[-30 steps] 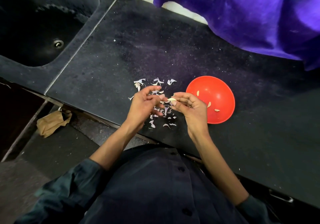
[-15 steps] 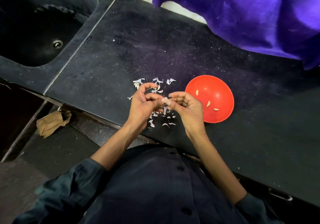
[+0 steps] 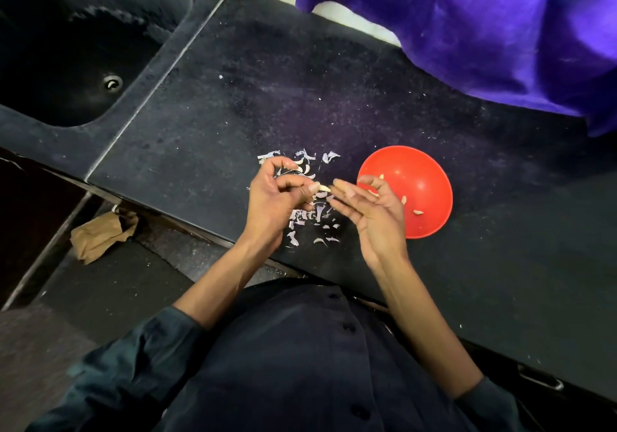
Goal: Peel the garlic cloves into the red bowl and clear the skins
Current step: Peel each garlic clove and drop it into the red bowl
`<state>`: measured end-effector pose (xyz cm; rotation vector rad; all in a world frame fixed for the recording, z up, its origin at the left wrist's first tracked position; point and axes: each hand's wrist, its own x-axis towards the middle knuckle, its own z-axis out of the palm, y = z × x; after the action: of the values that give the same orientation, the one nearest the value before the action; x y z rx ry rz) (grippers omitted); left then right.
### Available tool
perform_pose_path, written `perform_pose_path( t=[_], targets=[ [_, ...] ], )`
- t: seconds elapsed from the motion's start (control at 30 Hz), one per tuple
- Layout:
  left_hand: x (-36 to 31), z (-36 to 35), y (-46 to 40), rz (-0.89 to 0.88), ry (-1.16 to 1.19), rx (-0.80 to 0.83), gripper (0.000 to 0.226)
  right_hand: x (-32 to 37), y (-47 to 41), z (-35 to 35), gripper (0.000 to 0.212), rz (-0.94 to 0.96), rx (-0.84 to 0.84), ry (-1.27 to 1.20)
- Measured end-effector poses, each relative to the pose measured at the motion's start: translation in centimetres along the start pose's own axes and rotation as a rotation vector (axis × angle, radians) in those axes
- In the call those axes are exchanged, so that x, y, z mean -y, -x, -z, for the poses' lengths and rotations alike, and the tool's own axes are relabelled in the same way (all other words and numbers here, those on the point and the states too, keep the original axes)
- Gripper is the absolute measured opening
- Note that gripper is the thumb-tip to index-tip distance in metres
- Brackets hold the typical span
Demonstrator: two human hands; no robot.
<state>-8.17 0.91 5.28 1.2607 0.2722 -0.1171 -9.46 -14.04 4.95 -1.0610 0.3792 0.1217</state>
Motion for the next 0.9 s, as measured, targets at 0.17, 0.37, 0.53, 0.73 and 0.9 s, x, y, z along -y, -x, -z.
perform_pose_path(
  t=[0.17, 0.37, 0.53, 0.73, 0.9],
  targets=[
    [-0.4, 0.2, 0.1, -0.023, 0.019, 0.007, 0.043, 0.5, 0.2, -0.4, 0.017, 0.004, 0.021, 0.187],
    [-0.4, -0.3, 0.4, -0.033, -0.026, 0.056, 0.044, -0.2, 0.5, -1.1, 0.01, 0.019, 0.047, 0.254],
    [-0.1, -0.1, 0.3, -0.006, -0.021, 0.04, 0.04, -0.5, 0.5, -0.9, 0.01, 0.038, 0.036, 0.249],
    [0.1, 0.1, 0.0, 0.13, 0.104, 0.013, 0.037, -0.7, 0.2, -0.5, 0.011, 0.137, 0.015, 0.392],
    [0.3, 0.1, -0.2, 0.13, 0.026, -0.062, 0.043, -1.1, -0.1, 0.0, 0.024, 0.42, 0.004, 0.795]
  ],
)
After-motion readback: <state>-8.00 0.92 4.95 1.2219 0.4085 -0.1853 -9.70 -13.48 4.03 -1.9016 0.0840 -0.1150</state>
